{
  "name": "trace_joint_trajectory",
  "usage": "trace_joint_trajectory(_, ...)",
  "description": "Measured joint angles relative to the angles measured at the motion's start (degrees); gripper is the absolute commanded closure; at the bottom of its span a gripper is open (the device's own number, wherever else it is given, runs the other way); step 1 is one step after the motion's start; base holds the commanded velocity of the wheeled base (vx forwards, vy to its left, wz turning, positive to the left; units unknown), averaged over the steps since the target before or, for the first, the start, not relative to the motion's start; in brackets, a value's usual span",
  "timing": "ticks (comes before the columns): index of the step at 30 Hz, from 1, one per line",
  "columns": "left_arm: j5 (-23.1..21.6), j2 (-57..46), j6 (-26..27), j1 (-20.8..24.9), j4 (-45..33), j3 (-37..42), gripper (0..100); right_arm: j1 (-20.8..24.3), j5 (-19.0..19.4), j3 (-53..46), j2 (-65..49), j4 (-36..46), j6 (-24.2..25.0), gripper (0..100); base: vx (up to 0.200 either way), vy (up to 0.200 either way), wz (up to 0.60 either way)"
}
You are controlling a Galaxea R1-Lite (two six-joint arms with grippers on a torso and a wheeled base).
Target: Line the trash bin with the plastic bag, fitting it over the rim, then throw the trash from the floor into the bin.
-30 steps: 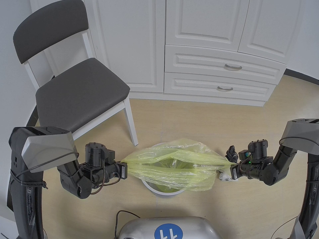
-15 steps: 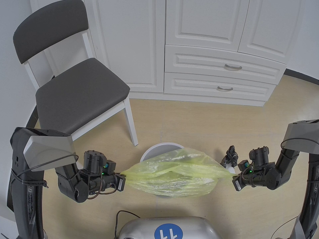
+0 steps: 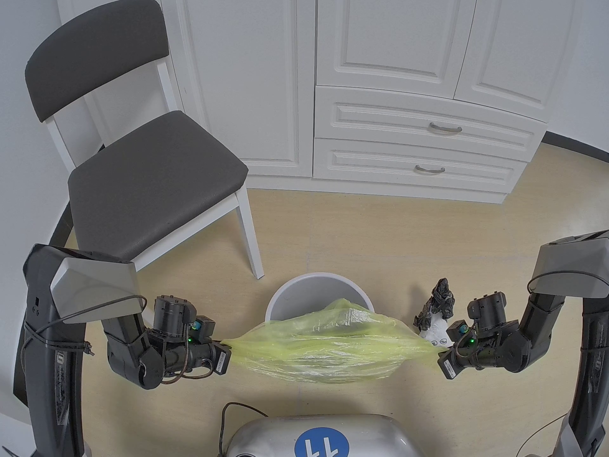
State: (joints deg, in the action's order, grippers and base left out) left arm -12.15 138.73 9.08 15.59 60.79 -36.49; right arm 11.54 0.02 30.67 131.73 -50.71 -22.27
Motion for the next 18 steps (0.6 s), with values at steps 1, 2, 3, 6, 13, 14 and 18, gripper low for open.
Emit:
trace_joint_trajectory(1, 0.2, 0.3, 0.0, 0.0, 0.1, -0.2, 100, 0.2, -0.2, 0.2, 0.3, -0.3, 0.1, 100, 0.000, 0.000, 0.00)
trace_joint_trajectory(2, 0.6, 0.6, -0.2, 0.0, 0.2, -0.6, 100, 0.3, -0.3, 0.4, 0.6, -0.5, 0.2, 100, 0.000, 0.000, 0.00)
trace_joint_trajectory(3, 1.1, 0.9, -0.3, 0.0, 0.2, -1.1, 100, 0.3, -0.4, 0.8, 0.8, -0.7, 0.4, 100, 0.000, 0.000, 0.00)
trace_joint_trajectory(6, 3.7, 2.1, -0.6, 0.1, 0.2, -3.0, 100, 0.3, -0.6, 2.2, 1.7, -1.0, 1.3, 100, 0.000, 0.000, 0.00)
trace_joint_trajectory(13, 8.5, 4.3, -4.7, 1.4, 0.4, -6.3, 100, 0.1, -3.8, 5.2, 2.7, -1.1, 6.2, 100, 0.000, 0.000, 0.00)
trace_joint_trajectory(14, 9.1, 4.4, -5.4, 1.8, 0.4, -6.6, 100, 0.2, -4.6, 5.6, 2.8, -1.1, 6.9, 100, 0.000, 0.000, 0.00)
trace_joint_trajectory(18, 9.8, 4.8, -6.2, 2.8, 0.6, -7.3, 100, 0.4, -5.5, 6.8, 3.2, -1.1, 7.8, 100, 0.000, 0.000, 0.00)
